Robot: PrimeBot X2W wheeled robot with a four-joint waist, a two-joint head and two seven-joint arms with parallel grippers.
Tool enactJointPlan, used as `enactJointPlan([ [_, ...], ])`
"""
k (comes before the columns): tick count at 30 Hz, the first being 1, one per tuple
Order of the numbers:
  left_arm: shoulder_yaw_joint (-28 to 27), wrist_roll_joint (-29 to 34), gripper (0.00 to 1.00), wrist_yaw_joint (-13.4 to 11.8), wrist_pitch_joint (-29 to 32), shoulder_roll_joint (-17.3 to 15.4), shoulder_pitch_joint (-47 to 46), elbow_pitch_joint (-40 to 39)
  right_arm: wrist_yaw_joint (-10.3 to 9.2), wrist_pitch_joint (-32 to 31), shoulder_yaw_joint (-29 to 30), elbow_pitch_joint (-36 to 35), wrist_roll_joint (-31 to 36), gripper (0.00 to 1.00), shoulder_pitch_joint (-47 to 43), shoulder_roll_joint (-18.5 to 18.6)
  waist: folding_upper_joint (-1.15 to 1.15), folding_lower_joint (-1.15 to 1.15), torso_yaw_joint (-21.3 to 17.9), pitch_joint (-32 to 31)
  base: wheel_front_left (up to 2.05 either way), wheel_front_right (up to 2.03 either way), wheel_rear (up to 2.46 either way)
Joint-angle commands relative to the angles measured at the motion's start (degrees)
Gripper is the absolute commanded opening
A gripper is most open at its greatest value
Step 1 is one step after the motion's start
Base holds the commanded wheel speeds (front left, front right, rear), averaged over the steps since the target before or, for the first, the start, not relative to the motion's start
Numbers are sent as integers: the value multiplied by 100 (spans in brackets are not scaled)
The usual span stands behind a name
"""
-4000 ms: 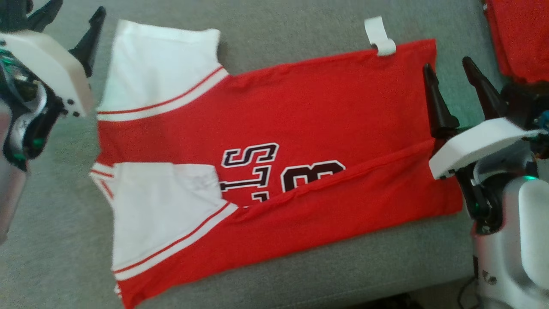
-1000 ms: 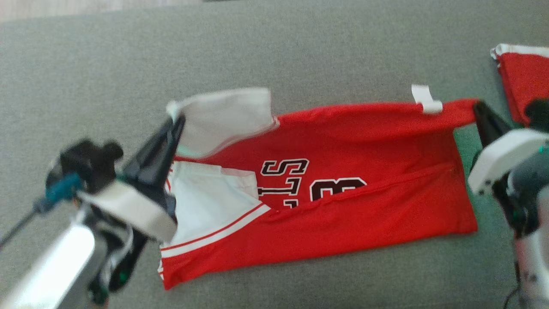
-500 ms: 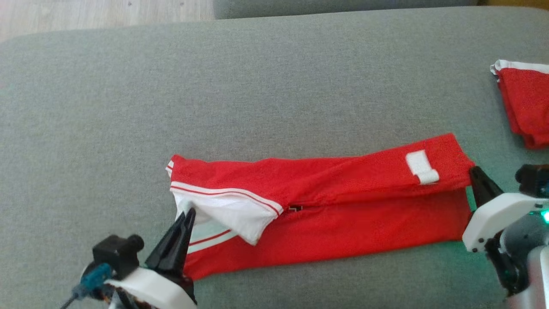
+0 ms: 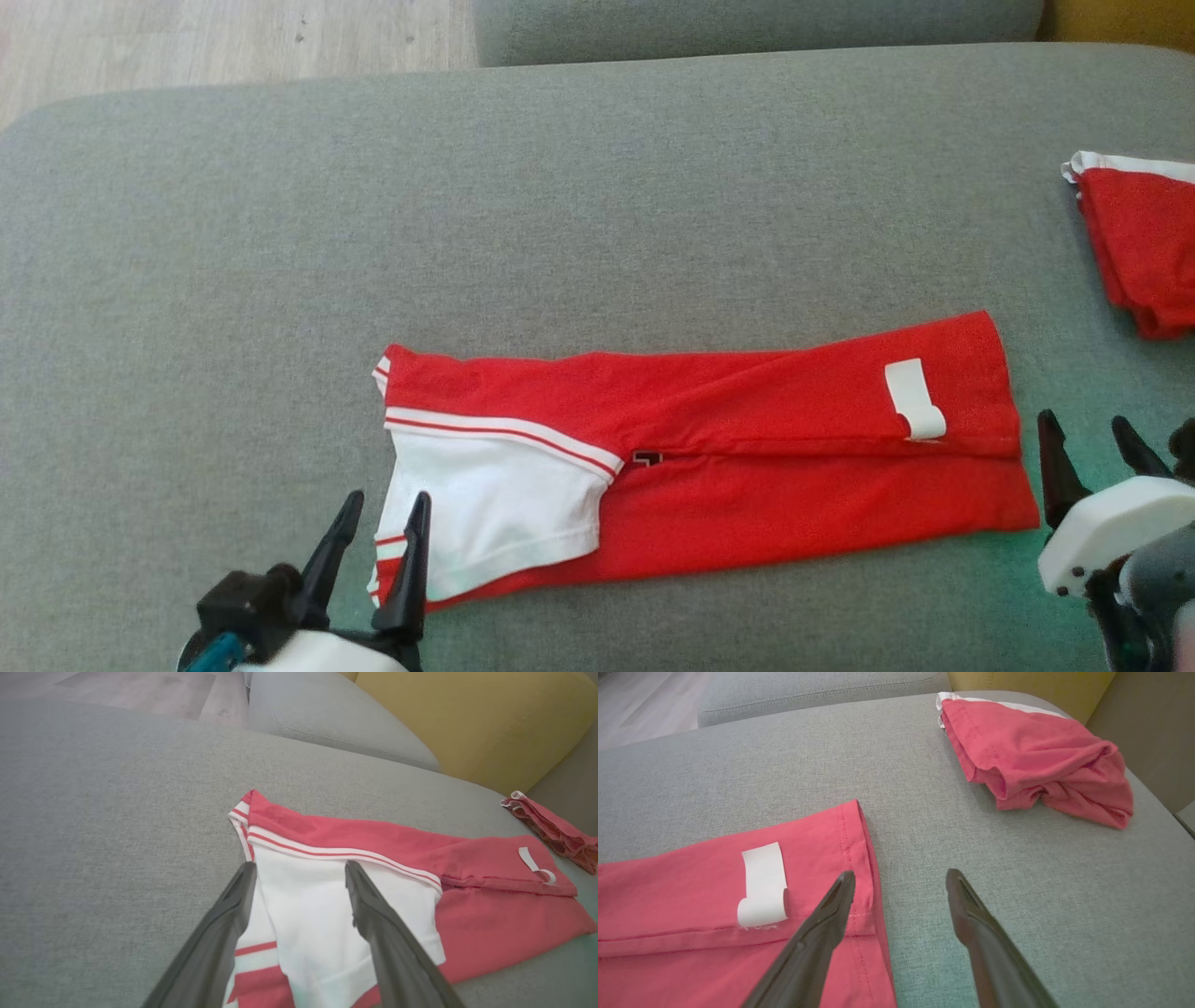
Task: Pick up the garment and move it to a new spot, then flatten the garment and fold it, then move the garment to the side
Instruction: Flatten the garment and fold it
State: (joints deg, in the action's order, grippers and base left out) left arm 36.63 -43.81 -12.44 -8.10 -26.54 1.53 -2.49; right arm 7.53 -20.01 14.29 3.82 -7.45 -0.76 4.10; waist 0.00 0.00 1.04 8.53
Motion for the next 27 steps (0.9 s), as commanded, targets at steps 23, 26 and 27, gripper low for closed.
enactJointPlan([
  [23,-448,388,100,-525,-240,-45,-509,-396,-4,-691,-600,1336,140,100,1138,343,0,0,241,177,0,0,0],
  [26,-458,401,100,-560,-238,-65,-513,-454,-4,-904,-725,1397,50,92,1167,392,0,0,219,166,0,0,0],
  [27,-459,403,100,-566,-234,-71,-517,-469,-4,-952,-750,1417,15,84,1180,390,0,0,212,165,0,0,0],
])
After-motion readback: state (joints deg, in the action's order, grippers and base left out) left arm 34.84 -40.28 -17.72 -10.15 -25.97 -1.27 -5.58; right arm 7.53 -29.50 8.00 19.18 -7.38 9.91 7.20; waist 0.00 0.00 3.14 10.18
